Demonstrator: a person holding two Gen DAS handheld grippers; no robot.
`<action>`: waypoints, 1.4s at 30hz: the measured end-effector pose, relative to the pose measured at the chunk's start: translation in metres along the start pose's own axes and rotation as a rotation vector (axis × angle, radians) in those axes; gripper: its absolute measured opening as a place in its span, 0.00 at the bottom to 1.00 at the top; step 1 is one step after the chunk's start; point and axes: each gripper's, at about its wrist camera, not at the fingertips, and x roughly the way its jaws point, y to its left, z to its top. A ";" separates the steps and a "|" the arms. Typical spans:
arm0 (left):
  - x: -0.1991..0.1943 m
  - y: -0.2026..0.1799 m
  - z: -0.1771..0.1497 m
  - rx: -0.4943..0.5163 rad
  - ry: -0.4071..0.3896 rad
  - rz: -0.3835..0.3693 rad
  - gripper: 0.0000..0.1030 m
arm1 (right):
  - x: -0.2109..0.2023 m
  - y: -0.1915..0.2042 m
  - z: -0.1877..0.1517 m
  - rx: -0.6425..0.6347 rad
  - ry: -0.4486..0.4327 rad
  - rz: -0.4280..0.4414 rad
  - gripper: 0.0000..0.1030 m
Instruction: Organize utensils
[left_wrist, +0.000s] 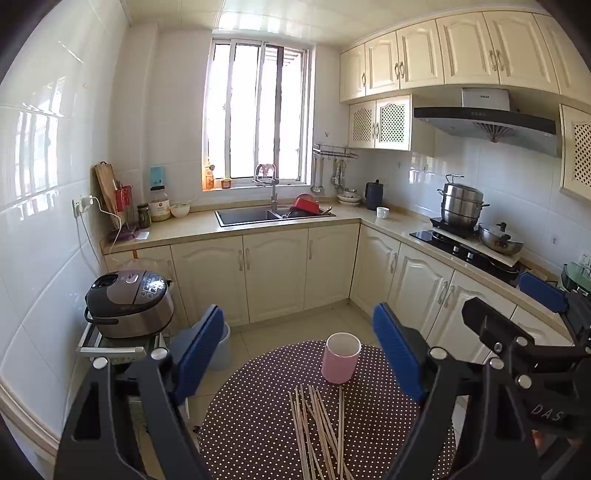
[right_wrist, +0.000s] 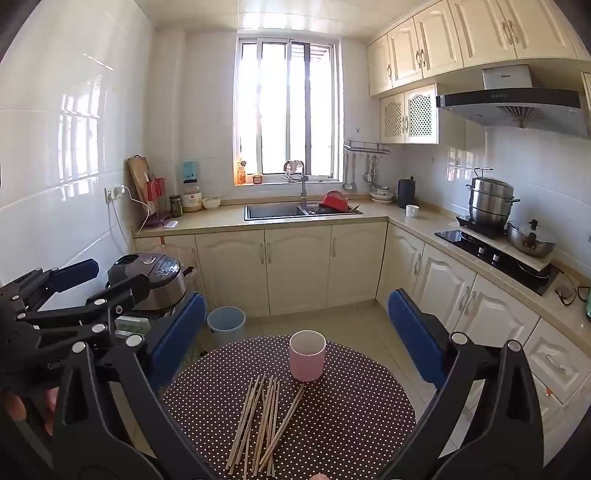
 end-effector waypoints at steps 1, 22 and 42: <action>0.000 0.000 0.000 0.003 0.002 0.003 0.79 | 0.000 0.000 0.000 0.000 -0.002 0.001 0.94; 0.006 0.000 -0.004 0.003 0.008 0.004 0.79 | 0.007 0.000 -0.003 0.012 0.012 0.006 0.94; 0.015 0.004 -0.009 0.003 0.018 0.000 0.79 | 0.012 0.000 -0.003 0.019 0.031 0.007 0.94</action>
